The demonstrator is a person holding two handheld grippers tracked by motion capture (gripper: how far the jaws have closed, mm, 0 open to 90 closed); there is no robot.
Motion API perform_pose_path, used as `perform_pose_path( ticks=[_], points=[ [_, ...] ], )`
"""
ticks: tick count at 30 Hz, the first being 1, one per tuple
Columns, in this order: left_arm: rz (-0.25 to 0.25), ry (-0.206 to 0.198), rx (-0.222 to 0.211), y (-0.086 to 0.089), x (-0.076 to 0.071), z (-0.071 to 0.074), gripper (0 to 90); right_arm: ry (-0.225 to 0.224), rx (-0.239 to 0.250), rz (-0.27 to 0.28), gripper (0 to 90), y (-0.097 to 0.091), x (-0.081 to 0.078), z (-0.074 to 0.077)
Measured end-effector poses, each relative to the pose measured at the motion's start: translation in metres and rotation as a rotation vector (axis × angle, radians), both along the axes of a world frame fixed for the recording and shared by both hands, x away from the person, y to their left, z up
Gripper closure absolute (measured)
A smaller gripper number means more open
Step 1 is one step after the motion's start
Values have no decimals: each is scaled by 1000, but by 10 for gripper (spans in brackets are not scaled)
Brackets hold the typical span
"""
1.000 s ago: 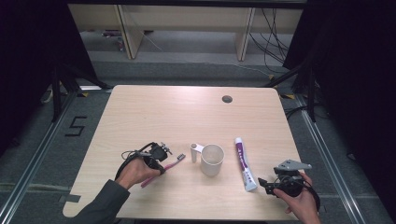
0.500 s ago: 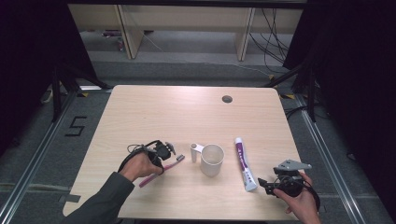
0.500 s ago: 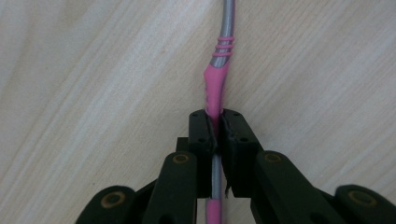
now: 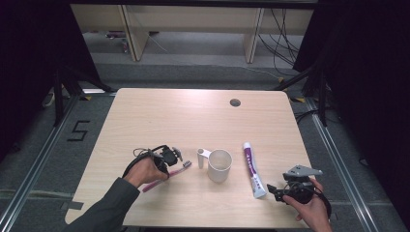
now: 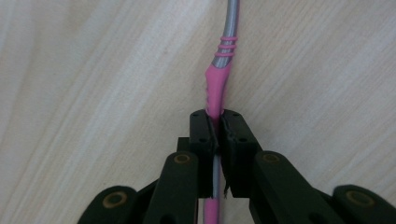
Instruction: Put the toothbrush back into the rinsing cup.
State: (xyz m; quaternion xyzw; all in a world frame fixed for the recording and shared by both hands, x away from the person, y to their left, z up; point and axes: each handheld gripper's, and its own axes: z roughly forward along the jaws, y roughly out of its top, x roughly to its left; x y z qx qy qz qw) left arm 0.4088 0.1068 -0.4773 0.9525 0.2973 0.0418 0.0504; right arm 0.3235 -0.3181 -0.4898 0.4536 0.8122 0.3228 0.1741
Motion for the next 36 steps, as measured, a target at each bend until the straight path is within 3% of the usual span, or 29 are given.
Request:
perform_pose_path(
  ticks=[7,9,10,12,20,21,22,24,27,28,31,36],
  points=[
    [31,-53,-86,12,0,15,832,8,9,-10,226,0,0,2],
    [38,-76,-123,16,0,19,832,16,20,-17,225,0,-1,2],
    [42,-81,-139,18,0,21,832,-21,8,17,226,-2,2,0],
    [58,-105,-181,21,0,25,831,-2,26,-15,226,-1,1,1],
    [82,-210,-335,30,-1,34,831,-9,19,-28,227,-1,0,0],
    [110,-223,-364,31,-2,34,831,30,28,-46,227,0,-2,2],
    [125,-234,-384,31,-2,34,831,30,28,-46,227,0,-2,2],
    [115,-280,-437,35,-1,34,831,-5,13,-20,227,-2,0,1],
    [141,-332,-493,37,-2,35,831,9,34,-33,227,0,0,1],
    [159,-361,-520,37,-2,35,831,-13,14,-22,228,-2,1,0],
    [183,-411,-573,39,-4,37,831,-28,27,-8,228,-2,2,-1],
    [229,-490,-690,40,-6,40,831,-15,29,-17,228,-2,1,-1]
  ],
)
